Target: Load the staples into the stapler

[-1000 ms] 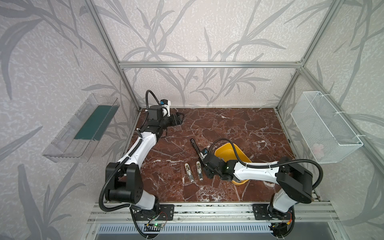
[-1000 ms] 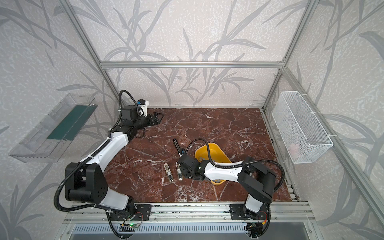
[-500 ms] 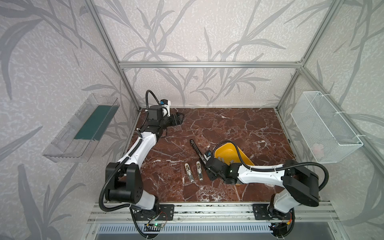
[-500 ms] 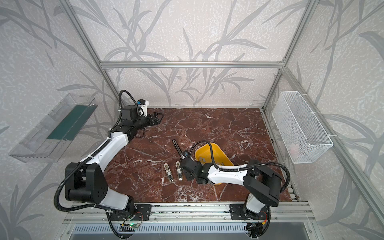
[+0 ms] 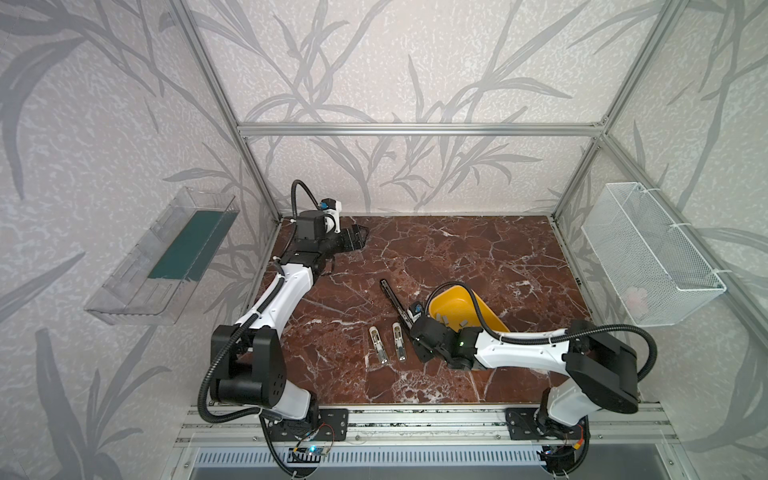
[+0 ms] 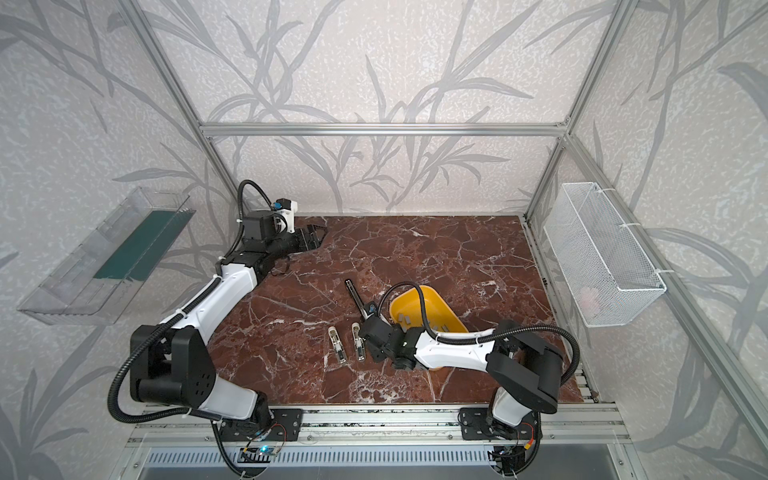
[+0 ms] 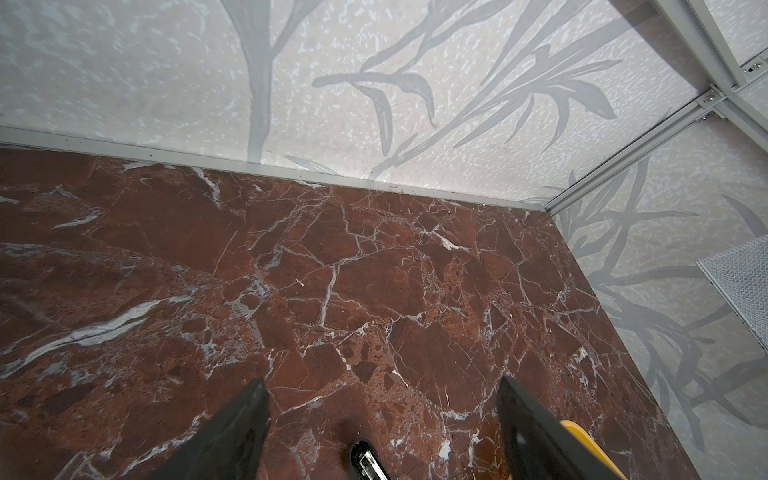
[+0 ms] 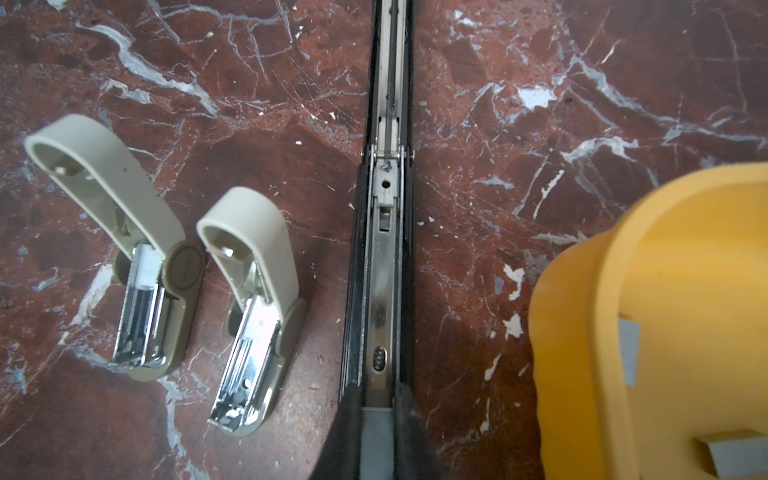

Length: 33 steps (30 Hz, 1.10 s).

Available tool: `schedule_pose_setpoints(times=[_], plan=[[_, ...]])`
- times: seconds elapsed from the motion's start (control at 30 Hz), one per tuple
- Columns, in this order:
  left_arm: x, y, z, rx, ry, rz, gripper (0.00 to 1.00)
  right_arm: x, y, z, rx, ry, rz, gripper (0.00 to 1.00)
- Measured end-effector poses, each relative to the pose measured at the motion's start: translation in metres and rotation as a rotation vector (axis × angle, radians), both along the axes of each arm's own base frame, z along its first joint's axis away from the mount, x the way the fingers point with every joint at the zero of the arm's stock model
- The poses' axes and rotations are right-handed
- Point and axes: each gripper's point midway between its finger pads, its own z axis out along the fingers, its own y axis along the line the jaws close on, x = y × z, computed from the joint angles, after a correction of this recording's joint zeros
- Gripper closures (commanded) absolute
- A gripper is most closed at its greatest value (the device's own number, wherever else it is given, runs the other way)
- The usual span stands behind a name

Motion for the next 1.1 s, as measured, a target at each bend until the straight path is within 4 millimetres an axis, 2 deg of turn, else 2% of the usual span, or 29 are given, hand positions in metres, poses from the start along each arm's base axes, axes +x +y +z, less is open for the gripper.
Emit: schedule_pose_setpoints(times=[0.6,0.87,1.0,1.1], plan=[[0.001,-0.001,0.005,-0.004,-0.010,-0.006,0.14,-0.003,0.002,0.000,0.000,-0.002,0.009,0.71],[0.001,-0.001,0.005,-0.004,-0.011,-0.007,0.14,-0.003,0.002,0.002,-0.002,-0.009,0.017,0.70],[0.001,-0.001,0.005,-0.005,-0.011,-0.007,0.14,0.000,0.000,0.023,0.019,-0.065,0.026,0.70],[0.001,-0.001,0.005,-0.005,-0.011,-0.007,0.14,0.006,-0.012,0.054,0.050,-0.160,0.005,0.70]])
